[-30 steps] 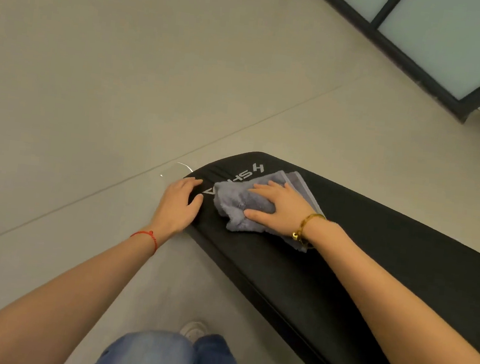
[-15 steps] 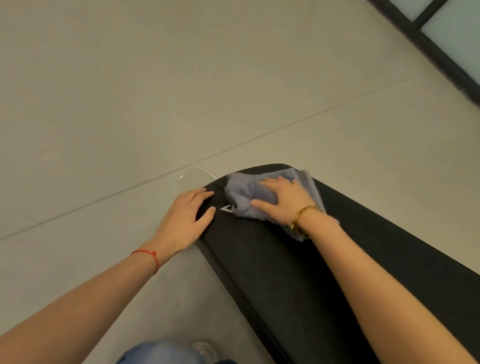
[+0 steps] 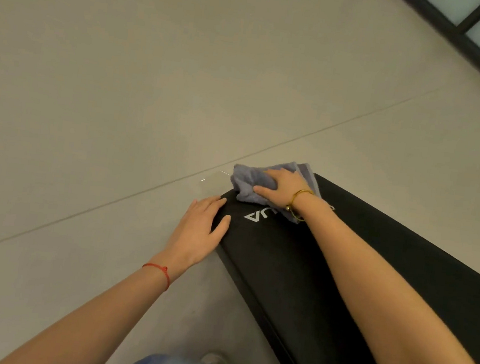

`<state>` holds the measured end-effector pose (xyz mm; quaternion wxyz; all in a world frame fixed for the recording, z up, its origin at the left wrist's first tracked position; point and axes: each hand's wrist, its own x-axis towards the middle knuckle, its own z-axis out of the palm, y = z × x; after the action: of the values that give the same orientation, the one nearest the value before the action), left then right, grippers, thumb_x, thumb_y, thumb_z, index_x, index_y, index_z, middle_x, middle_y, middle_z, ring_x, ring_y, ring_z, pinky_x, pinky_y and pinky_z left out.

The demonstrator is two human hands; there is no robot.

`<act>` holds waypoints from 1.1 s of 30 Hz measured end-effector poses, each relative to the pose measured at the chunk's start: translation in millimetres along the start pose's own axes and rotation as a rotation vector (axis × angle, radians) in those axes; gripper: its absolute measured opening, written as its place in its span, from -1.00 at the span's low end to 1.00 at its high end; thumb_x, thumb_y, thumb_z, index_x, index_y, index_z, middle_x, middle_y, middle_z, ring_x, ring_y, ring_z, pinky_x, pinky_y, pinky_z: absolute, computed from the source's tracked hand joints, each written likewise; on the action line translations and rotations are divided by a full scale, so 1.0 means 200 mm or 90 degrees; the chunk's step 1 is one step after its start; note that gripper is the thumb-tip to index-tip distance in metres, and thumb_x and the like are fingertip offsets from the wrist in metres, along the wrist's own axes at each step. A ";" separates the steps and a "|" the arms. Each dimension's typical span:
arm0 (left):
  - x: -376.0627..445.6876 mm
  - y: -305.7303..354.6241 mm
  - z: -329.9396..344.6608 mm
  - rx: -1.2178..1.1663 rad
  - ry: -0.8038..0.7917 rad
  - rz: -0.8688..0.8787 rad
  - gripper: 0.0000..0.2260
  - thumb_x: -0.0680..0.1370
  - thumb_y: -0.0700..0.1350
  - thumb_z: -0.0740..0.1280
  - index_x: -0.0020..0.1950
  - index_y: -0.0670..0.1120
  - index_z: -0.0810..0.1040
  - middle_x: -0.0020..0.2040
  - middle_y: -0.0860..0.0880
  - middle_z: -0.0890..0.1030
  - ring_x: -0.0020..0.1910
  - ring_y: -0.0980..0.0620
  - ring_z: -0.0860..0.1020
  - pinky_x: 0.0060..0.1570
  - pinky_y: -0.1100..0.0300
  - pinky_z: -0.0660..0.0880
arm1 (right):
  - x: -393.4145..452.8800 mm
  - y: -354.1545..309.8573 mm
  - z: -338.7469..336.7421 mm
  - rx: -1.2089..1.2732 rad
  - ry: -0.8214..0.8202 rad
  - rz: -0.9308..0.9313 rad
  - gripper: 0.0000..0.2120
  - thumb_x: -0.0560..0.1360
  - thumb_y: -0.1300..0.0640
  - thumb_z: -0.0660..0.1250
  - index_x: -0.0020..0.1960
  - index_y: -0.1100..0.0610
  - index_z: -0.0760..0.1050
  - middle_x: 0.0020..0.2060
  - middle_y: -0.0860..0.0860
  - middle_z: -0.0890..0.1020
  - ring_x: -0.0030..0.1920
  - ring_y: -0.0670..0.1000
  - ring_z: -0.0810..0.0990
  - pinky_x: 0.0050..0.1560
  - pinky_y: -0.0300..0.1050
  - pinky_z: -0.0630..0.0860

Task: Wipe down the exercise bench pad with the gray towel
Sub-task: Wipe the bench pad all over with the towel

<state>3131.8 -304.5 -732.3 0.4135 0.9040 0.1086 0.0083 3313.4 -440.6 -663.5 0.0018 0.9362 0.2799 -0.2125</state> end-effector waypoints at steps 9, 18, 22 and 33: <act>-0.05 -0.03 -0.02 0.003 -0.004 0.006 -0.34 0.53 0.27 -0.06 0.48 -0.07 0.34 0.47 0.00 0.37 0.46 0.09 0.29 0.55 0.11 0.00 | -0.14 0.19 -0.15 0.060 0.003 0.052 -0.53 0.53 -0.14 0.26 0.33 0.10 0.45 0.26 0.11 0.52 0.27 0.12 0.45 0.34 -0.02 0.32; -0.05 -0.02 -0.04 0.005 -0.047 0.000 -0.41 0.54 0.21 0.02 0.46 -0.10 0.37 0.42 -0.05 0.43 0.38 -0.05 0.39 0.43 0.07 0.27 | -0.46 -0.03 -0.02 0.030 -0.011 -0.123 -0.46 0.50 -0.27 0.20 0.40 -0.05 0.36 0.37 -0.01 0.45 0.43 0.09 0.30 0.45 0.07 0.19; -0.09 0.02 -0.04 0.012 -0.042 0.032 -0.53 0.61 0.09 0.10 0.45 -0.10 0.39 0.44 -0.08 0.41 0.43 -0.05 0.34 0.46 0.12 0.21 | -0.93 -0.03 -0.06 0.037 0.000 -0.150 -0.34 0.44 -0.34 0.16 0.46 -0.09 0.27 0.46 -0.14 0.31 0.50 -0.09 0.12 0.53 -0.01 0.04; -0.21 0.46 0.05 -0.070 -0.094 0.150 -0.63 0.63 -0.01 0.14 0.42 -0.06 0.41 0.42 -0.03 0.44 0.43 0.02 0.34 0.49 0.06 0.18 | -1.08 0.10 -0.10 -0.050 0.075 0.099 -0.45 0.52 -0.25 0.19 0.45 -0.07 0.28 0.47 -0.01 0.32 0.50 0.09 0.18 0.50 0.09 0.00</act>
<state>3109.4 -379.0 -666.9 0.4652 0.8847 -0.0293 -0.0036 3168.2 -568.1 -561.0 0.0383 0.9653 0.2139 -0.1450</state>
